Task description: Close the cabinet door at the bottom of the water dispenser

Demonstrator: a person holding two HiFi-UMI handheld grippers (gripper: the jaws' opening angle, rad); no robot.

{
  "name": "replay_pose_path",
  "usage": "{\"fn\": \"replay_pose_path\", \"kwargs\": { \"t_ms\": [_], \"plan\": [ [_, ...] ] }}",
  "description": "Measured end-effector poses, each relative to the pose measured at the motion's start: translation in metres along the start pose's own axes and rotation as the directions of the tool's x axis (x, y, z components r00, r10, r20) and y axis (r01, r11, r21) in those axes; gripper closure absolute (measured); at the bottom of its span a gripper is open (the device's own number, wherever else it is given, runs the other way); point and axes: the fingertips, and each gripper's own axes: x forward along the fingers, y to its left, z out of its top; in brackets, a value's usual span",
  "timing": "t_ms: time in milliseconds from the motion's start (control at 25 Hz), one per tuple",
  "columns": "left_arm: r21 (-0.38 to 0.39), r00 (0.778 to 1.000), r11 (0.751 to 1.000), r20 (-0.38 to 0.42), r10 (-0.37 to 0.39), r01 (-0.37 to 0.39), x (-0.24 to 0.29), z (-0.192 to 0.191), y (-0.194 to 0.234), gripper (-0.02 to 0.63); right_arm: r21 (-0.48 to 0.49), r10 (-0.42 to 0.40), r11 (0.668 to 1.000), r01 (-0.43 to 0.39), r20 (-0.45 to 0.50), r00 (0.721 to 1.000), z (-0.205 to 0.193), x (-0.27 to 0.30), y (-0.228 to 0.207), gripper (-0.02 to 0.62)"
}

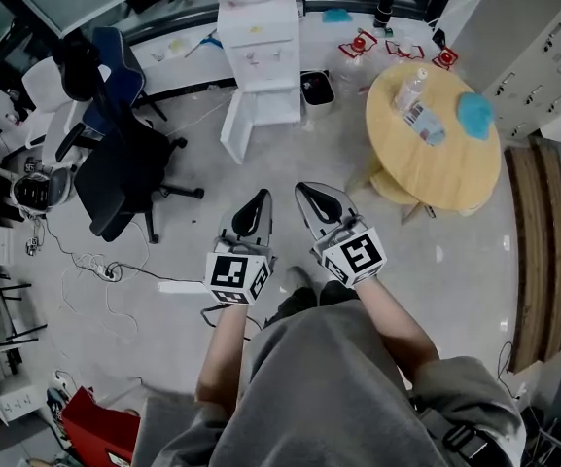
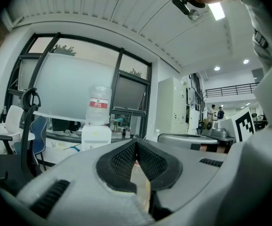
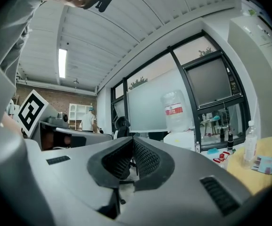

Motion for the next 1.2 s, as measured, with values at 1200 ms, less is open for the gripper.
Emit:
{"fn": "replay_pose_path", "kwargs": {
  "t_ms": [1200],
  "plan": [
    [-0.082,0.995,0.995,-0.089,0.046,-0.054,0.159,-0.025,0.127,0.598,0.075,0.026,0.997,-0.02,-0.075,0.997,-0.043,0.169,-0.129,0.586]
  ]
}}
